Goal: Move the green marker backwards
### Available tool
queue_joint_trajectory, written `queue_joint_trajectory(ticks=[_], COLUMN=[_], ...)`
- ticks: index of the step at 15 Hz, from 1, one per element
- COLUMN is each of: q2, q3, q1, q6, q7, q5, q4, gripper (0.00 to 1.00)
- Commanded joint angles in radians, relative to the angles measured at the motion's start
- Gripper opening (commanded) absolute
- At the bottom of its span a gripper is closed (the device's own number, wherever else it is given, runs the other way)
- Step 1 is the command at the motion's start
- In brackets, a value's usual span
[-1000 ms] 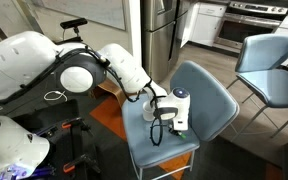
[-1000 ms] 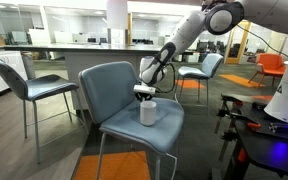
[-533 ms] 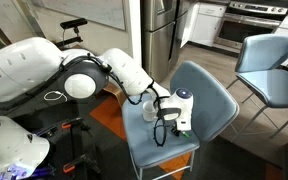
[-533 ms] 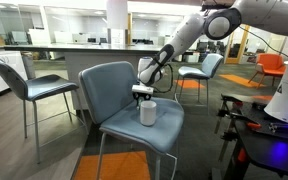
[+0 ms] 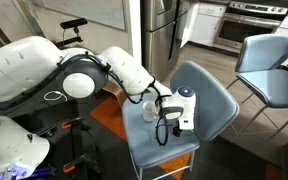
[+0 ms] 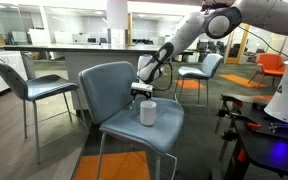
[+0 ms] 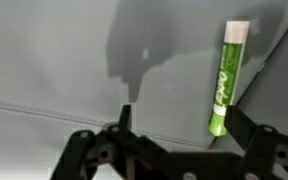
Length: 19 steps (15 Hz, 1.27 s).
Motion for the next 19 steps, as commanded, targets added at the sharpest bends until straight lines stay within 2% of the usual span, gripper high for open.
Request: queue_joint_trajectory(ticks=[1, 7, 11, 19], q2=[-0.043, -0.06, -0.121, -0.413], q3=[0.009, 0.031, 0.05, 0.036], q1=[-0.002, -0.008, -0.002, 0.065], q6=[-0.003, 0.002, 0.031, -0.037], q7=[-0.034, -0.072, -0.118, -0.15], q5=[-0.004, 0.003, 0.013, -0.008], q4=[-0.045, -0.065, -0.141, -0.447], gripper=[1.0, 1.0, 1.0, 1.0])
